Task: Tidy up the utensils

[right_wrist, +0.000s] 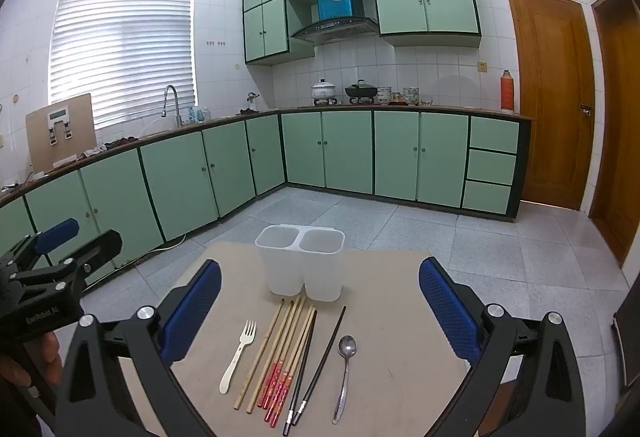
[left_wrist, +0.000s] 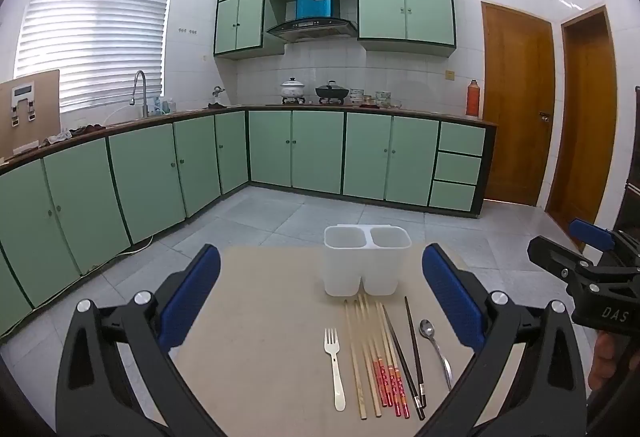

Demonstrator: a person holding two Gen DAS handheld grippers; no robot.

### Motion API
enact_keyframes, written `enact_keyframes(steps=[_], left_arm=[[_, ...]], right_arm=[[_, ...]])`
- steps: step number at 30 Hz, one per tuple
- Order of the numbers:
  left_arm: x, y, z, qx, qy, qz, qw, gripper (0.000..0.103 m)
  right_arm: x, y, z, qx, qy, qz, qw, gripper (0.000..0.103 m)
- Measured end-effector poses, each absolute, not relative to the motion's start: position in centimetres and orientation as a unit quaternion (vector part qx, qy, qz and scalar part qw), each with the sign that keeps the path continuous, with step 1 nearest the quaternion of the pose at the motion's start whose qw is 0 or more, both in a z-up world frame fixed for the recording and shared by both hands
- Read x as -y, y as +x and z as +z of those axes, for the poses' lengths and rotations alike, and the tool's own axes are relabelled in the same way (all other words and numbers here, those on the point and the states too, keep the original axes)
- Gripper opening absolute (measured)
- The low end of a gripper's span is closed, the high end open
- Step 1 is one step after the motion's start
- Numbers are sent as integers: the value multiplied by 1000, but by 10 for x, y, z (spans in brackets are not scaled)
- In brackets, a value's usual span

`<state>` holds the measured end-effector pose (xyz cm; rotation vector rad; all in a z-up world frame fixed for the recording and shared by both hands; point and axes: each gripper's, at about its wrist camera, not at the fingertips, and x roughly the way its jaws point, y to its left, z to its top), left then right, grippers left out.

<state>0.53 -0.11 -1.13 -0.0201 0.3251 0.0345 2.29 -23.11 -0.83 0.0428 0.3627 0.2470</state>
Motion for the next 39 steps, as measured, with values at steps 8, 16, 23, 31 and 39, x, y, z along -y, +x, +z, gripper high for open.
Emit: enact_keyframes(steps=[8, 16, 23, 31, 39], left_arm=[[4, 5, -9, -162, -9, 17, 987, 98], [5, 3, -4, -161, -8, 17, 987, 98], [4, 3, -3, -162, -8, 18, 987, 98], [2, 3, -2, -161, -8, 18, 987, 98], [1, 2, -1, -162, -8, 18, 987, 98]], right_arm=[[231, 23, -8, -180, 21, 122, 976, 97], [231, 23, -8, -180, 20, 123, 976, 97], [231, 24, -8, -181, 21, 123, 976, 97], [232, 23, -8, -181, 20, 123, 976, 97], [232, 24, -8, -181, 20, 122, 976, 97]])
